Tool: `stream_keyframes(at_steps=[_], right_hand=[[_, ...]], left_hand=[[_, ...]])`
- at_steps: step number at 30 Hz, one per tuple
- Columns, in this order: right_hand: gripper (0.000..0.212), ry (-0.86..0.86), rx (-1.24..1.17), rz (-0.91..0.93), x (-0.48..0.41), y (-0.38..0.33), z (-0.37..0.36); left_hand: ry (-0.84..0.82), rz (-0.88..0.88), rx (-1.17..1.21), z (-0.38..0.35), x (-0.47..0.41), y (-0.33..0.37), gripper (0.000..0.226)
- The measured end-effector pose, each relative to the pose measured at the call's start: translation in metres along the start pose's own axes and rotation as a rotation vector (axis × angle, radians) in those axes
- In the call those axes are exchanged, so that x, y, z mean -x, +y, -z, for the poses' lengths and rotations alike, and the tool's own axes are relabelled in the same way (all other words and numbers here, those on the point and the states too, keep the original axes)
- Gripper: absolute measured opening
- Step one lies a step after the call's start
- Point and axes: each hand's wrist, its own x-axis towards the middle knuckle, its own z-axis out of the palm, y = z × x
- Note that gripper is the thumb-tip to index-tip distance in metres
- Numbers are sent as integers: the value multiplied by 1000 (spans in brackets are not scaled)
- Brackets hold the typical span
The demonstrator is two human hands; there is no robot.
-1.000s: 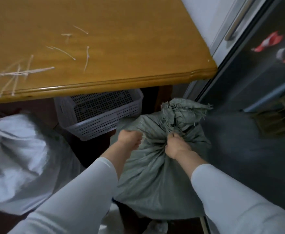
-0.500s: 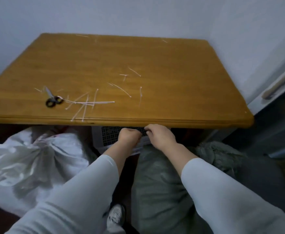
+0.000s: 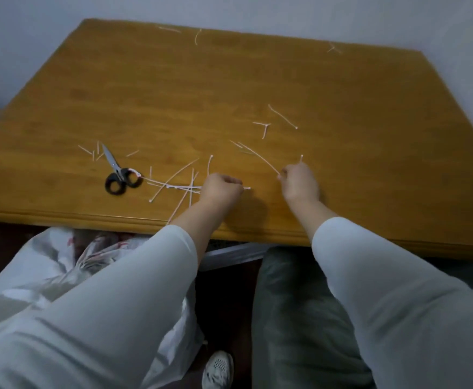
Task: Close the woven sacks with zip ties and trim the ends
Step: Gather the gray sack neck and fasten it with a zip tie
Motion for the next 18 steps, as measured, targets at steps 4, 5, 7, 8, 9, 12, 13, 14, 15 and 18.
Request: stream_keyframes(at_steps=[4, 5, 7, 8, 9, 12, 13, 14, 15, 18], right_hand=[[23, -1, 159, -25, -16, -4, -10], [25, -3, 216, -6, -17, -5, -11], [27, -22, 284, 39, -17, -7, -11], [25, -36, 278, 48, -16, -7, -9], [23, -52, 244, 44, -14, -7, -7], [20, -27, 51, 67, 5, 5, 3], [20, -10, -19, 93, 15, 12, 7], [19, -2, -82, 110, 29, 21, 11], [18, -3, -129, 117, 43, 32, 16], [15, 23, -210, 79, 85, 68, 26]], left_hand=[[-24, 9, 23, 1, -23, -3, 19], [-29, 16, 27, 1, -27, -5, 18], [-35, 21, 8, 0, -30, -7, 14], [-29, 13, -8, -1, -29, -7, 12], [-11, -10, -19, -3, -27, -6, 14], [51, -94, -32, -17, -18, 3, 43], [41, -81, -5, -24, -12, 8, 63], [28, -50, 24, -34, -6, 13, 80], [6, -21, 50, -45, 0, 17, 87], [-82, -38, 115, -81, 29, 29, 26]])
